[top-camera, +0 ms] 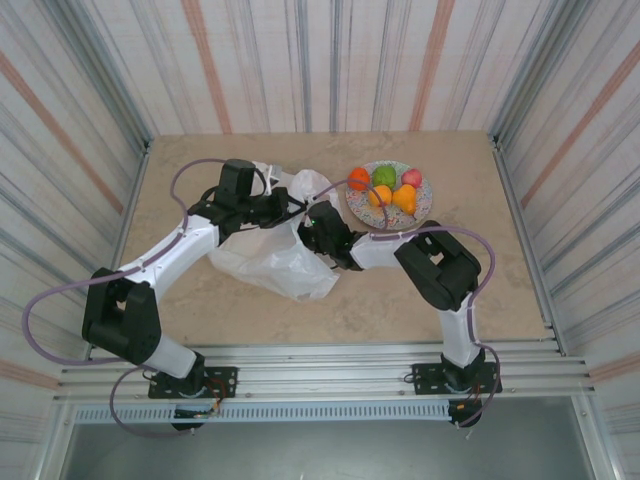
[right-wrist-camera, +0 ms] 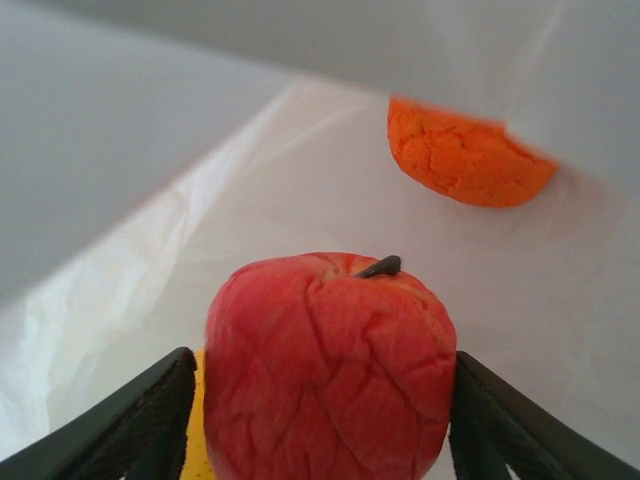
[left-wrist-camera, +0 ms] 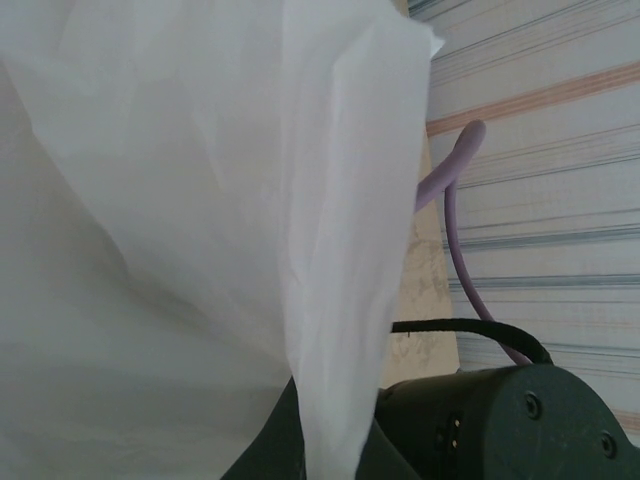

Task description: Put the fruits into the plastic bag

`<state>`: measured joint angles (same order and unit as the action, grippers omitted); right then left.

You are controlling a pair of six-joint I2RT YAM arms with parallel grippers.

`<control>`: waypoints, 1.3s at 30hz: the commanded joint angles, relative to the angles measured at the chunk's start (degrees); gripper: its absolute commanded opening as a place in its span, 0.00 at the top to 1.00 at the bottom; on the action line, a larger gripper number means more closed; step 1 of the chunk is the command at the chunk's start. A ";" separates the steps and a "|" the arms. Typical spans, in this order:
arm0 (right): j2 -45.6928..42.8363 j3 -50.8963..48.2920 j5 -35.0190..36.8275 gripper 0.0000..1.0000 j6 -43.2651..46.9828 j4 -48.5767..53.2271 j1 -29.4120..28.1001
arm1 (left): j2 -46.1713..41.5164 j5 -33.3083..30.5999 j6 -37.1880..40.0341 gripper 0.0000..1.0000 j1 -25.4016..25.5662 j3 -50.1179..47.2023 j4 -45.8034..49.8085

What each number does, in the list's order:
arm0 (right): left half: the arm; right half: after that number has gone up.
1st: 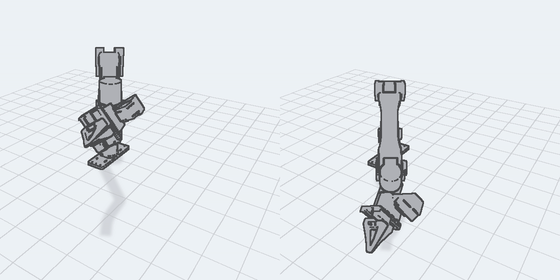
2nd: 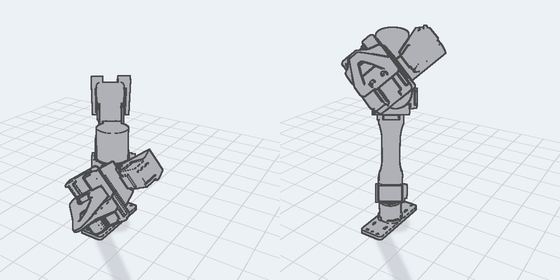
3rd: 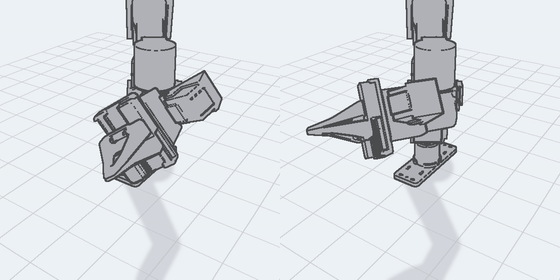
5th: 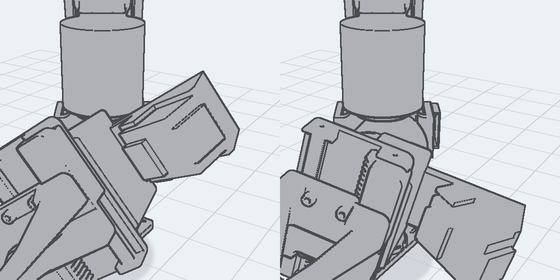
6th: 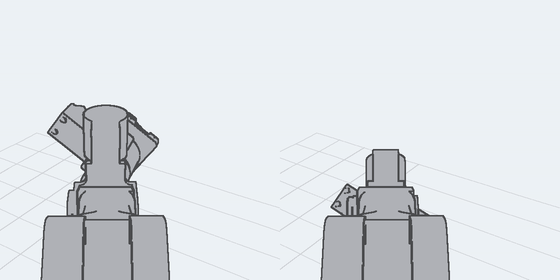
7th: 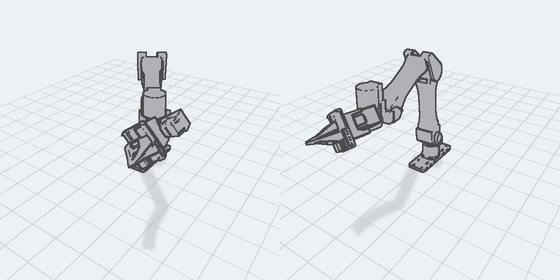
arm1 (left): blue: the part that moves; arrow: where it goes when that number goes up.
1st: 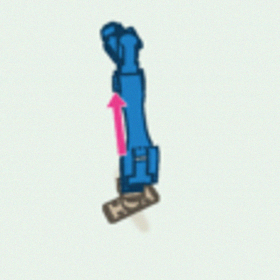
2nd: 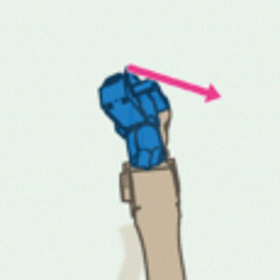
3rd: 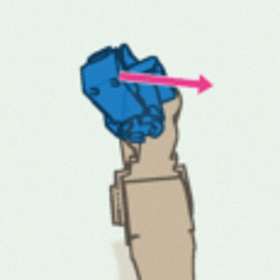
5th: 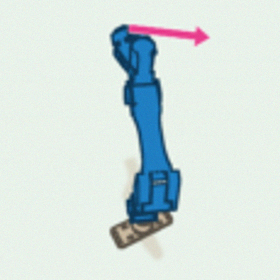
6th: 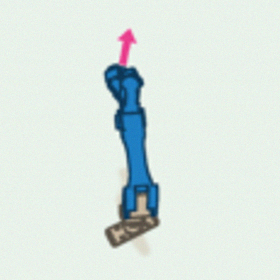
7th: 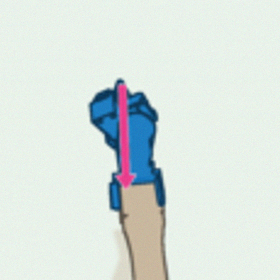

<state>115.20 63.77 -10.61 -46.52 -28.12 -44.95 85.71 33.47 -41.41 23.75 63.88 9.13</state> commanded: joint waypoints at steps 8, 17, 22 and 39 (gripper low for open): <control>-2.49 -0.25 -4.63 0.16 0.85 3.24 1.63 | -1.25 1.64 0.35 0.93 -0.71 0.03 -0.91; -12.17 -7.35 -3.21 0.12 3.36 6.47 2.99 | -1.10 1.58 0.95 0.93 -2.46 -0.38 -0.87; -18.85 -11.71 -2.25 0.12 3.70 9.07 4.32 | -1.07 1.53 0.98 0.94 -3.42 -1.21 -1.58; -43.37 -20.24 4.01 0.13 12.23 27.18 17.82 | -0.63 1.17 1.86 0.94 -5.11 -1.63 -1.44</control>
<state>74.78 43.18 -11.00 -37.93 -7.27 -30.35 85.71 33.61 -40.73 18.90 62.83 7.81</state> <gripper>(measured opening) 0.868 0.059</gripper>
